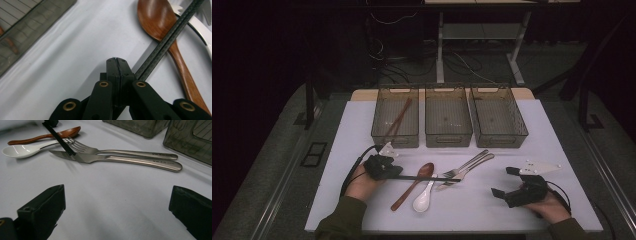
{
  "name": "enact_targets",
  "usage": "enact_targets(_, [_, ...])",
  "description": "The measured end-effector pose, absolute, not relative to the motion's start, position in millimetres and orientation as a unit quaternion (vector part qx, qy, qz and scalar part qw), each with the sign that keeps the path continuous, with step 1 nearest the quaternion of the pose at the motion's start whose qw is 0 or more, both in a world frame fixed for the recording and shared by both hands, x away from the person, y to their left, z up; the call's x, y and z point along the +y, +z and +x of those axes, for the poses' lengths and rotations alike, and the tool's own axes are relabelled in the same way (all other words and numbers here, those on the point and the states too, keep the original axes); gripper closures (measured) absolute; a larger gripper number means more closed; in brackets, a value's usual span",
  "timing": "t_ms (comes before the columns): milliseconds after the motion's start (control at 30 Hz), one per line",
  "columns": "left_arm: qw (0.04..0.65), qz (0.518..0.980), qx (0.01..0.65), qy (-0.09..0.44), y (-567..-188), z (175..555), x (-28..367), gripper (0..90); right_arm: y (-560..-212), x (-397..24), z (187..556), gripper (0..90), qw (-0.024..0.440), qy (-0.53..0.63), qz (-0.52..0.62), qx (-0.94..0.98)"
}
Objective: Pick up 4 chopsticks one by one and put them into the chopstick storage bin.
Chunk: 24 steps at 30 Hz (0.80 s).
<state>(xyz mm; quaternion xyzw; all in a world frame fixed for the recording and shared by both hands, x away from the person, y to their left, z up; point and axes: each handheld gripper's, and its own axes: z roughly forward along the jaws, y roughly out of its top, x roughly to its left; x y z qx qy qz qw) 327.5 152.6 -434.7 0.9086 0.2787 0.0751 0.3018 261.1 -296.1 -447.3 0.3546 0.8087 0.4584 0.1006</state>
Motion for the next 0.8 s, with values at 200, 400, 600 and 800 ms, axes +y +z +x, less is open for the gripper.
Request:
enact_targets(200, [0.306, 0.909, 0.275, 0.068, -434, 318, 157, 88.8, -447, -296, 261, 0.5, 0.101, 0.458, 0.354, 0.809])
enact_targets(400, [0.315, 0.906, 0.275, 0.058, -433, 309, 163, 88.8, -447, -296, 261, 0.5, 0.101, 0.458, 0.355, 0.809])
enact_targets(600, [0.322, 0.905, 0.273, 0.049, -434, 299, 170, 88.8, -447, -296, 261, 0.5, 0.101, 0.458, 0.355, 0.809])
enact_targets(800, [0.326, 0.904, 0.274, 0.045, -435, 289, 175, 88.7, -447, -296, 261, 0.5, 0.101, 0.457, 0.356, 0.809])
